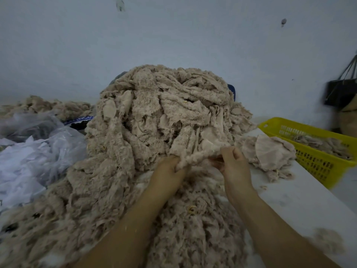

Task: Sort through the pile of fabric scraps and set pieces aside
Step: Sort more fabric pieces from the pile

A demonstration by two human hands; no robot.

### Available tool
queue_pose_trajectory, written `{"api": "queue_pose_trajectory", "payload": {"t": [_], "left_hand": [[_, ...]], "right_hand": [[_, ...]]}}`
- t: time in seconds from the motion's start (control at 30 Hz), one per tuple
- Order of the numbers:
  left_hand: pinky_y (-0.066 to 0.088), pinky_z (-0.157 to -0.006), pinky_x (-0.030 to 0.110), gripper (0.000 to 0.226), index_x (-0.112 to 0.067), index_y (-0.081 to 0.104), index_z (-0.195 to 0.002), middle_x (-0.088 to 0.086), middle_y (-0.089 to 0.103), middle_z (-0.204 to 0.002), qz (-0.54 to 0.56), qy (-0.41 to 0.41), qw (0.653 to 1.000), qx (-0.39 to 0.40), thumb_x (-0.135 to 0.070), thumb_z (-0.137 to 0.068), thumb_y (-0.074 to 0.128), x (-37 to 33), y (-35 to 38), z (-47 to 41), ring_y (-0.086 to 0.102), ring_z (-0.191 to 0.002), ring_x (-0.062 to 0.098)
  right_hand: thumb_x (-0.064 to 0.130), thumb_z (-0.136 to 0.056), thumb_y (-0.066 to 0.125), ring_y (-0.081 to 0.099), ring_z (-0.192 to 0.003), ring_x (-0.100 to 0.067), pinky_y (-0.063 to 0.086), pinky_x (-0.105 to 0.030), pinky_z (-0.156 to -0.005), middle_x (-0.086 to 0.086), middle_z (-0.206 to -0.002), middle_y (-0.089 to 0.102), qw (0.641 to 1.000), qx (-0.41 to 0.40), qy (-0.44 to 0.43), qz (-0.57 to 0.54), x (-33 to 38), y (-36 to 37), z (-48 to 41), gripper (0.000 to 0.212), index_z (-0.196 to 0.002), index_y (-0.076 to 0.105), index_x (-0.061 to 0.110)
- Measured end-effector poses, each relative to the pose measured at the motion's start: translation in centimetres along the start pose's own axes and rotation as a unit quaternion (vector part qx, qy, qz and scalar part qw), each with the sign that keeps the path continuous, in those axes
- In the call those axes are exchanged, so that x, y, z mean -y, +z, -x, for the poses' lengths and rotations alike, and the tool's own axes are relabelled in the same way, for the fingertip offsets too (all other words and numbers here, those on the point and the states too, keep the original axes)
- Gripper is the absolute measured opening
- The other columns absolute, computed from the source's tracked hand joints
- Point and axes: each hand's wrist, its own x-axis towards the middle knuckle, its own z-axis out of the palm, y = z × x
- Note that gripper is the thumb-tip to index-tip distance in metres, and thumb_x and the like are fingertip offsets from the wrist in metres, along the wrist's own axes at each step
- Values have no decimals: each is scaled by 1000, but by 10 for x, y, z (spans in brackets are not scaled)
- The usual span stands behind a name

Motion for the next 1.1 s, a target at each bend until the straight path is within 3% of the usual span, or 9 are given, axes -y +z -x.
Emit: {"api": "queue_pose_trajectory", "payload": {"t": [0.07,0.17,0.33,0.47,0.6,0.7,0.8,0.97,1.1], "left_hand": [[40,-58,25,24,-8,69,-89,-4,60,-72,111,-95,987,-65,-32,-95,64,0,-8,-2,57,-66,12],[50,-63,25,39,-15,65,-129,3,74,-102,280,-187,937,-94,-35,-96,63,-10,-14,1,71,-90,16],[58,-67,29,23,-16,75,-108,5,78,-99,484,-211,849,-25,-28,-100,56,-25,-19,2,75,-87,18],[58,-75,27,26,-15,75,-103,16,74,-104,426,-182,884,56,-19,-102,49,-30,-9,8,72,-97,25],[56,-88,32,22,-17,73,-113,6,75,-111,414,-128,898,81,-21,-98,58,-25,-6,10,71,-105,20],[55,-92,29,29,-20,66,-127,-1,74,-118,404,-93,904,106,-21,-98,59,-24,-2,11,69,-111,16],[54,-98,39,27,-27,67,-121,0,74,-116,379,-98,915,98,-26,-95,62,-22,2,10,69,-111,21],[55,-84,37,24,-21,76,-90,-2,75,-85,397,-159,902,-60,-28,-102,55,-10,-9,-2,69,-85,22],[42,-66,30,35,-22,73,-82,-10,64,-63,377,-189,895,-143,-38,-103,50,-3,-23,-4,58,-59,6]], "right_hand": [[21,-100,50,31,-53,-9,33,-21,-51,11,-59,37,990,-36,-66,117,1,-2,3,33,-72,34,16],[13,-98,52,25,-54,-7,29,-14,-52,3,-76,27,973,-45,-139,180,4,3,8,40,-70,24,17],[4,-94,54,29,-54,-2,30,-15,-52,5,-72,30,967,45,-154,197,8,11,15,41,-68,25,17],[20,-94,59,36,-53,1,33,-12,-52,18,-60,41,943,198,-113,244,-2,16,21,32,-69,38,21],[69,-80,58,47,-58,7,38,-8,-54,29,-67,50,940,209,-79,259,-5,22,20,40,-84,40,33],[52,-91,58,56,-67,9,39,-8,-54,23,-78,60,942,168,-77,279,-9,19,14,18,-92,46,38],[37,-98,51,61,-81,-15,49,-26,-65,4,-86,62,964,99,-55,242,-7,13,9,4,-98,51,32],[38,-102,42,56,-111,-21,48,-44,-89,4,-125,56,991,24,18,130,-2,6,3,45,-147,37,32],[24,-104,42,62,-67,-16,58,-33,-65,-4,-79,60,997,2,66,-44,4,1,-5,18,-98,59,25]]}}
